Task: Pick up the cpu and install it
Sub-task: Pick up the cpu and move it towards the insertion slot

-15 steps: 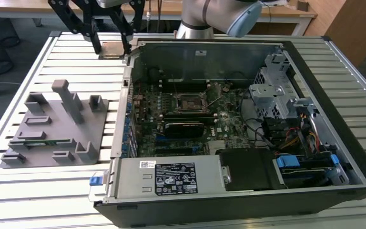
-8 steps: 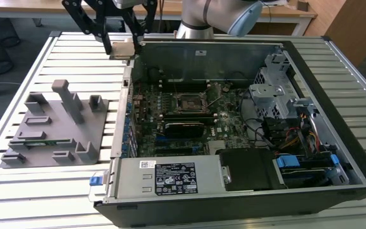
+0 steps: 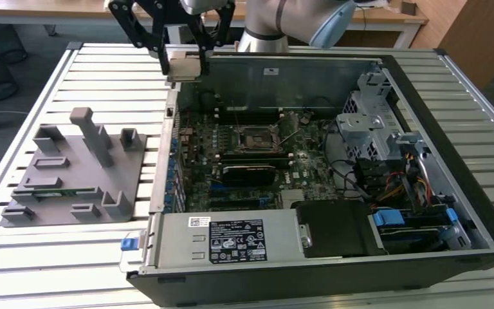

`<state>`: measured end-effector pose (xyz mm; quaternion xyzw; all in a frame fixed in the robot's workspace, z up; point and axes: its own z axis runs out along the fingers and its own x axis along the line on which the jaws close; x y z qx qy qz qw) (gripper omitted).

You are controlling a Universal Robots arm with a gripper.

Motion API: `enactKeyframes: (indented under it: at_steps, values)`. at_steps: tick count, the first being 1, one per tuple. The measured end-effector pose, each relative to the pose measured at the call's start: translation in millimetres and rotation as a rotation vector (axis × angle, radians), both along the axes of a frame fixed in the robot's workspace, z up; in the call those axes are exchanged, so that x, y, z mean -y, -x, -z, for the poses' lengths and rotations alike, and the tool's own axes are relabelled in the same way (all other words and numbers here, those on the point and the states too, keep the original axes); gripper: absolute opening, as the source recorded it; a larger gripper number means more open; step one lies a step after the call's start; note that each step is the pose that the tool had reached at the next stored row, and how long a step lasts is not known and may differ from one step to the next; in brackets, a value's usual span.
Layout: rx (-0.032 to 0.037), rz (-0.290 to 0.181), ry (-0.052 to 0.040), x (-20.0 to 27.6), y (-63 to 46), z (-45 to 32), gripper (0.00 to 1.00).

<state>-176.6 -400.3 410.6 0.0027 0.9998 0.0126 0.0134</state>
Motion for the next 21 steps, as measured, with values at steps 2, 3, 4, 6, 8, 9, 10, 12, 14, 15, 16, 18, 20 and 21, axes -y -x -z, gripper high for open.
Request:
enactKeyframes:
  at_steps: [2, 3, 4, 6, 8, 9, 10, 12, 14, 15, 16, 18, 20, 21]
  values:
    - [0.0000, 0.000, 0.0001, 0.0, -3.5, 0.2, 0.55]
    - [0.0000, 0.000, 0.0001, 0.0, -5.3, 0.3, 0.55]
    - [0.0000, 0.000, 0.0001, 0.0, -7.7, 0.4, 0.55]
    - [0.0001, 0.000, 0.0000, 0.0, -11.7, 0.7, 0.55]
    - [0.0000, 0.000, 0.0001, 0.0, -14.8, 0.9, 0.55]
    - [0.0000, 0.000, 0.0001, -0.2, -16.8, 0.9, 0.55]
    - [0.0000, 0.000, 0.0001, -0.4, -18.6, 1.0, 0.55]
    - [-0.0001, 0.000, 0.0002, -1.2, -22.4, 1.1, 0.55]
    - [0.0000, 0.000, 0.0001, -2.0, -27.5, 1.3, 0.55]
    - [0.0000, 0.000, 0.0001, -2.4, -30.1, 1.5, 0.55]
    - [0.0000, 0.000, 0.0001, -2.8, -32.8, 1.6, 0.55]
    - [0.0000, 0.000, 0.0001, -3.4, -37.8, 1.9, 0.55]
    - [0.0000, 0.000, 0.0001, -3.6, -42.3, 2.1, 0.55]
    - [0.0001, 0.000, 0.0000, -3.6, -44.7, 2.2, 0.55]
